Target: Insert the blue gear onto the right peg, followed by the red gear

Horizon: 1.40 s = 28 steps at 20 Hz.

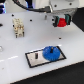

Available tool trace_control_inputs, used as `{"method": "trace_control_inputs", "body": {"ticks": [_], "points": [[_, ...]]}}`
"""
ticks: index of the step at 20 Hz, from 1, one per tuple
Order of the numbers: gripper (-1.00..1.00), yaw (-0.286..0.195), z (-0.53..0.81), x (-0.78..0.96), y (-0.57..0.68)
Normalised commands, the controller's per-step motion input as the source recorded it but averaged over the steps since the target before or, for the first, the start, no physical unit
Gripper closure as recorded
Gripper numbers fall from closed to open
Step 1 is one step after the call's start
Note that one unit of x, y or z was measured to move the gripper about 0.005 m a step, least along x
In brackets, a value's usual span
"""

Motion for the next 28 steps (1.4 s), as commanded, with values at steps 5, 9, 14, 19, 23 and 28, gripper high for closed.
{"method": "trace_control_inputs", "body": {"ticks": [5,9,14,19,23,28], "points": [[1.00,0.000,0.32,0.68,-0.36],[1.00,0.000,0.27,0.74,-0.33],[1.00,0.000,0.24,0.80,-0.22],[1.00,0.000,0.20,0.80,-0.15],[1.00,0.000,0.11,0.71,-0.05],[1.00,0.000,0.02,0.57,-0.11]]}}
